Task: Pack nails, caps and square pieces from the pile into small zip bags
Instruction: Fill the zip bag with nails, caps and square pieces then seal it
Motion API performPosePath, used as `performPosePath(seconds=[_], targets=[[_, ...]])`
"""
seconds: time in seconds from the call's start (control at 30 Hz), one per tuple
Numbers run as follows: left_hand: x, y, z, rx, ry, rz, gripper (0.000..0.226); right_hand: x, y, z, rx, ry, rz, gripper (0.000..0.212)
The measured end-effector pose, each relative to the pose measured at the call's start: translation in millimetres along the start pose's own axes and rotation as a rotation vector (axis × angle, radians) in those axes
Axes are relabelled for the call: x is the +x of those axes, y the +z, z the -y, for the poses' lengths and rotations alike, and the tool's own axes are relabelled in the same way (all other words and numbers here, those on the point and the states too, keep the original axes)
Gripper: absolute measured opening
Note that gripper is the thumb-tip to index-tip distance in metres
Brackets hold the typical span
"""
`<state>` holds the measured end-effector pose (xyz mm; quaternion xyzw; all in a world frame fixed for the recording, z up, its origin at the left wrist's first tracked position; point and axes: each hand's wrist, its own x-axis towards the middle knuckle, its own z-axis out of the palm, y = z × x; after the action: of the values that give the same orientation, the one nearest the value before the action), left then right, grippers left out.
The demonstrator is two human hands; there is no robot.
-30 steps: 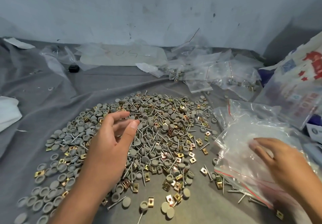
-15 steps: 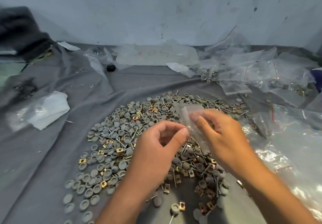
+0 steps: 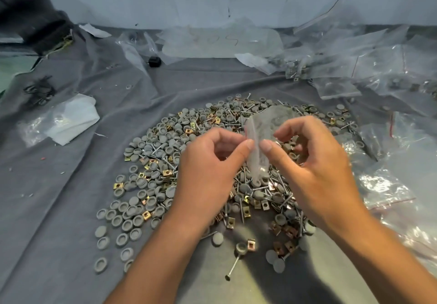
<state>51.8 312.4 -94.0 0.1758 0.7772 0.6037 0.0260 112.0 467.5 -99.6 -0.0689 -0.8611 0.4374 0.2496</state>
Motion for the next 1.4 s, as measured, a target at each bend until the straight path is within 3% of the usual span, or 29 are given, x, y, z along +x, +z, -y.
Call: performPosePath(seconds=[0.1, 0.2, 0.33, 0.47, 0.67, 0.77, 0.87, 0.93, 1.0, 1.07, 1.27, 1.4], targets=[[-2.5, -0.8, -2.7, 0.123, 0.15, -0.052, 0.007, -2.2, 5.0, 3.2, 0.237, 0.076, 0.13, 0.032], [-5.9, 0.5, -5.3, 0.125, 0.245, -0.011, 0.009, 0.9, 5.7, 3.7, 0.321, 0.113, 0.15, 0.018], [-2.7, -1.3, -3.6, 0.008, 0.155, 0.059, 0.011, 4.4, -2.7, 1.8, 0.371, 0.126, 0.181, 0.013], [0.5, -2.6, 0.9, -0.011, 0.124, 0.008, 0.014, 4.7, -4.3, 0.8, 0.364, 0.157, 0.203, 0.007], [-1.8, -2.8, 2.1, 0.47, 0.499, -0.254, 0.009, 0.6, -5.1, 2.0, 0.18, 0.143, 0.135, 0.011], [-6.6, -0.3, 2.5, 0.619, 0.555, -0.19, 0.013, -1.9, -4.4, 6.1, 0.214, 0.131, 0.143, 0.008], [-10.1, 2.0, 1.6, 0.668, 0.51, -0.123, 0.025, -1.1, -13.0, 5.7, 0.222, 0.124, 0.26, 0.008], [-9.1, 0.7, 0.3, 0.686, 0.465, -0.116, 0.03, -1.8, -24.1, 2.6, 0.03, 0.105, 0.489, 0.008], [-7.8, -0.5, -0.6, 0.68, 0.434, -0.107, 0.031, -8.9, -32.5, -0.6, -0.339, 0.061, 0.768, 0.011], [-7.2, -0.7, 0.1, 0.676, 0.418, -0.093, 0.031, -19.5, -36.0, -1.9, -0.624, 0.036, 0.875, 0.016], [-5.6, -1.3, 1.2, 0.694, 0.372, -0.054, 0.048, -35.5, -17.2, 11.1, -0.955, -0.016, 0.743, 0.029], [-5.0, 0.3, 0.9, 0.773, 0.347, -0.058, 0.058, -38.9, -3.9, 16.3, -0.965, 0.018, 0.677, 0.032]])
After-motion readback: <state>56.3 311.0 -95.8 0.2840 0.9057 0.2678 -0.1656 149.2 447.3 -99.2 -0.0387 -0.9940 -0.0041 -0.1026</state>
